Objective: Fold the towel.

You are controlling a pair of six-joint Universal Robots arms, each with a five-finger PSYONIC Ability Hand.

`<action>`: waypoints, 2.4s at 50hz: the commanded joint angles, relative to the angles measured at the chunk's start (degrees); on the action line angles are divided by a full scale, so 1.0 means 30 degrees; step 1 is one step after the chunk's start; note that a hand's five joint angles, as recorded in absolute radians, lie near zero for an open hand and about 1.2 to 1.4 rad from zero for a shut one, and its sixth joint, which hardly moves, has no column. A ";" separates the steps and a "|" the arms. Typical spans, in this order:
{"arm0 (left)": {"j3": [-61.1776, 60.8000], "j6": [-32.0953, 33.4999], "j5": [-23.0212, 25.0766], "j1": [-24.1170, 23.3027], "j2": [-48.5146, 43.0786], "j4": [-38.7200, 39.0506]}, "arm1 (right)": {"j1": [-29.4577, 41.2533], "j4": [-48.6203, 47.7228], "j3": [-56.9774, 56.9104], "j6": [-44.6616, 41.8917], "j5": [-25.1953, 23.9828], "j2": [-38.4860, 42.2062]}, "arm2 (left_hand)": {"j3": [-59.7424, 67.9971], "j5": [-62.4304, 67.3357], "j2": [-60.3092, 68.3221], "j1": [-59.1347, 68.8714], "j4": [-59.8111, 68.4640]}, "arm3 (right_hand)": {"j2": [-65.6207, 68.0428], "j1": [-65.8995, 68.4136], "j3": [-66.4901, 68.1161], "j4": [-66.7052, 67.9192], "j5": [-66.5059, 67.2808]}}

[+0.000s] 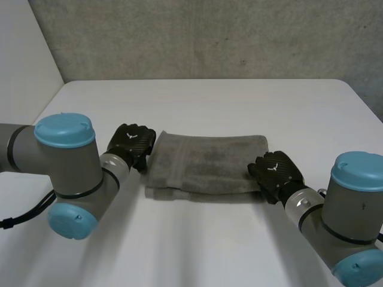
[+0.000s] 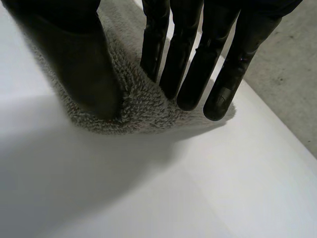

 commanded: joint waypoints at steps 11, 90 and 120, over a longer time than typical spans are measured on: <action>-0.0598 -0.0819 0.0029 -0.0056 0.1199 -0.0001 | -0.2618 0.2688 -0.0357 -0.0556 -0.1004 0.0175 | -0.0622 -0.0149 -0.0522 -0.0408 -0.0562 | 0.8850 0.8835 0.8804 0.8787 0.8799; -0.0335 -0.7411 -0.0058 -0.1491 0.2665 -0.0440 | 0.3617 0.8317 -0.8620 0.7236 0.1750 0.1199 | -0.1238 -0.0766 -0.1139 -0.1025 -0.1179 | -1.4483 -1.4499 -1.4529 -1.4546 -1.4534; -0.1068 -0.6271 -0.0146 0.0004 -0.0882 -0.0381 | 0.3822 0.8463 -1.1492 0.9843 0.1017 0.5418 | -0.1350 -0.0878 -0.1251 -0.1136 -0.1290 | -1.4483 -1.4499 -1.4529 -1.4546 -1.4534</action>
